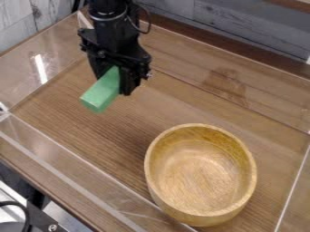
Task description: Remove the green block from inside the brown bowl and put it on the table
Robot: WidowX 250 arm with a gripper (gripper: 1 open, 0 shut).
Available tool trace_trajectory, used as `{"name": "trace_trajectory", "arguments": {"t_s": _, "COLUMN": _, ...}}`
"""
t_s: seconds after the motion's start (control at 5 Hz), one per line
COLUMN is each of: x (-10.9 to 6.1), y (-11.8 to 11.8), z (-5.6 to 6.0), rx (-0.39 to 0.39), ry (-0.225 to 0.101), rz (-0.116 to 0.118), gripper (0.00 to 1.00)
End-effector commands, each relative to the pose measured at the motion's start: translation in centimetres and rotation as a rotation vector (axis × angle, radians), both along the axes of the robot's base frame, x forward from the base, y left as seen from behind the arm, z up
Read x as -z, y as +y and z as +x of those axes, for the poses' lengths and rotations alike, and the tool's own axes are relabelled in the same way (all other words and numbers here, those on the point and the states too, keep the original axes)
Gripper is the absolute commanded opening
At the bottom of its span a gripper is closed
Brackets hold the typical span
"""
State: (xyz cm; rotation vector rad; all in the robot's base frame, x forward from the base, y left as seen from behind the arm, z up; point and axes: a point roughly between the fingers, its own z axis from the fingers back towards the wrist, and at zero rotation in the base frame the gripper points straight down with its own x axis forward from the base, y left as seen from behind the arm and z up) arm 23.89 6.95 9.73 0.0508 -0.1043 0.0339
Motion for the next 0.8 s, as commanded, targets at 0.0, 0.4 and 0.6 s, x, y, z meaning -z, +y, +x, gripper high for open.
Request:
{"name": "trace_trajectory", "arguments": {"t_s": 0.0, "x": -0.2, "y": 1.0, "z": 0.9, "rx": 0.005, "ry": -0.040, "rz": 0.009, "gripper": 0.00}}
{"name": "trace_trajectory", "arguments": {"t_s": 0.4, "x": 1.1, "y": 2.2, "z": 2.0, "rx": 0.016, "ry": -0.054, "rz": 0.001, "gripper": 0.00}}
{"name": "trace_trajectory", "arguments": {"t_s": 0.6, "x": 1.9, "y": 2.8, "z": 2.6, "rx": 0.022, "ry": -0.063, "rz": -0.003, "gripper": 0.00}}
